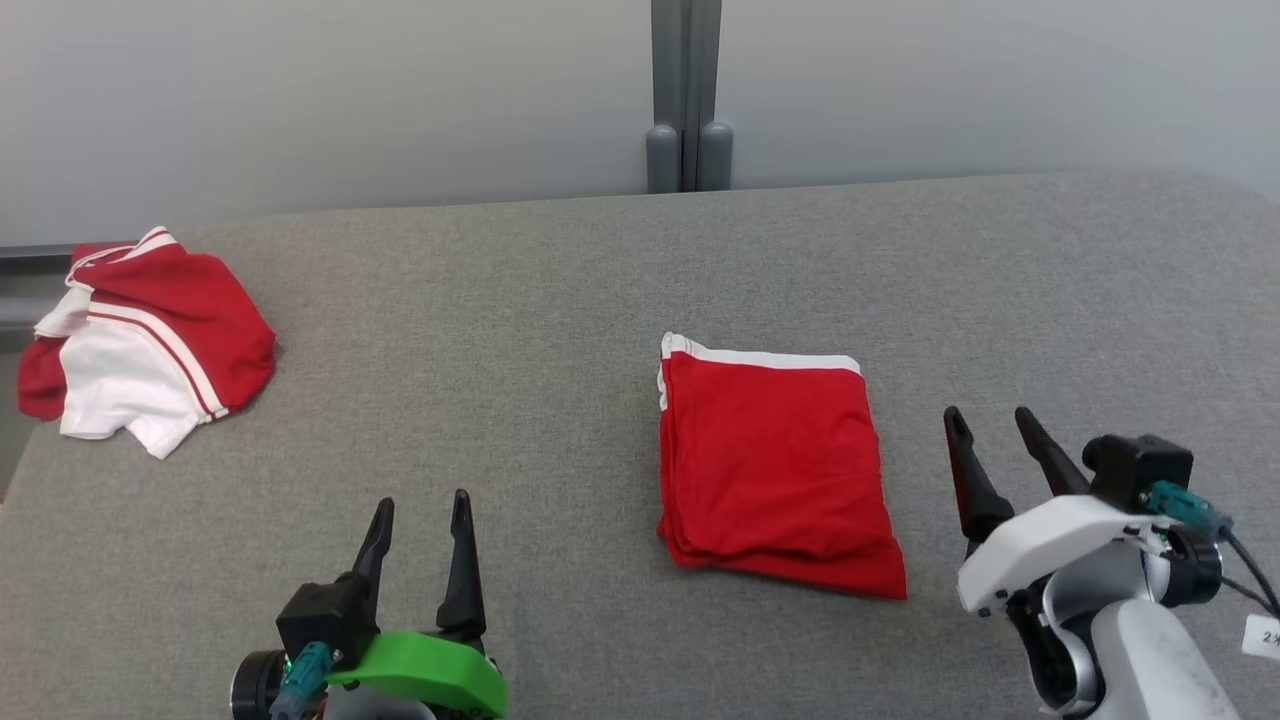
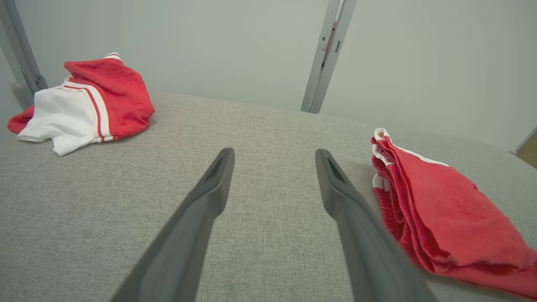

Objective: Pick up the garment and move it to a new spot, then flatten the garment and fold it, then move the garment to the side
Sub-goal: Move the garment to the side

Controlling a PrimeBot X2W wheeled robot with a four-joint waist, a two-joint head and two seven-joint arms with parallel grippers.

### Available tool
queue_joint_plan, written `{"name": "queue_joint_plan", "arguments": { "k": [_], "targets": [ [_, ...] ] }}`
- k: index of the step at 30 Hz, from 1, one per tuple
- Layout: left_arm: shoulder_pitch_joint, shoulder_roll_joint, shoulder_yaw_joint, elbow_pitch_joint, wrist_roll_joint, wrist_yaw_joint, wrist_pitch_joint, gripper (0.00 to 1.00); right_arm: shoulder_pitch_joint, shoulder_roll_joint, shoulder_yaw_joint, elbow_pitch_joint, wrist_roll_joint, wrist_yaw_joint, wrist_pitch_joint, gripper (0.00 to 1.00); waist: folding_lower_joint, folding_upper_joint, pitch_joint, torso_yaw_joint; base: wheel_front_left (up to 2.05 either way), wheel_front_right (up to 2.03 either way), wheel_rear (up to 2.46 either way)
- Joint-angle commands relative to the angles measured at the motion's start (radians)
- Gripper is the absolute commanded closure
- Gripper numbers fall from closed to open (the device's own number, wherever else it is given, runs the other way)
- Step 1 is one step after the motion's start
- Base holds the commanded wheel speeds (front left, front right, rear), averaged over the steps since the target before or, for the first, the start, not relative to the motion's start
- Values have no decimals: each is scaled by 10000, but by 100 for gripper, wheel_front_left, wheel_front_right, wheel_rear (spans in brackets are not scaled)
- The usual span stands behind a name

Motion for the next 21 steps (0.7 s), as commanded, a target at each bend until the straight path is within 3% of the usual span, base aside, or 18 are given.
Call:
{"name": "queue_joint_plan", "arguments": {
  "k": [1, 10, 21],
  "targets": [
    [-201, 2, -9, -48, 80, -33, -6, 0, -323, -171, -94, -71, 143, -11, 354, 0, 0, 0, 108, 95, 0, 0, 0],
    [-488, 1, -195, -392, 169, -90, -6, 0, -1580, -1105, 274, 623, 1191, -11, 2752, 0, 0, 0, 700, 614, 0, 0, 0],
    [-756, -1, -274, -667, 247, -85, -6, 0, -2528, -1583, 944, 2764, 2385, -11, 4271, 0, 0, 0, 1373, 1288, 0, 0, 0]
  ]
}}
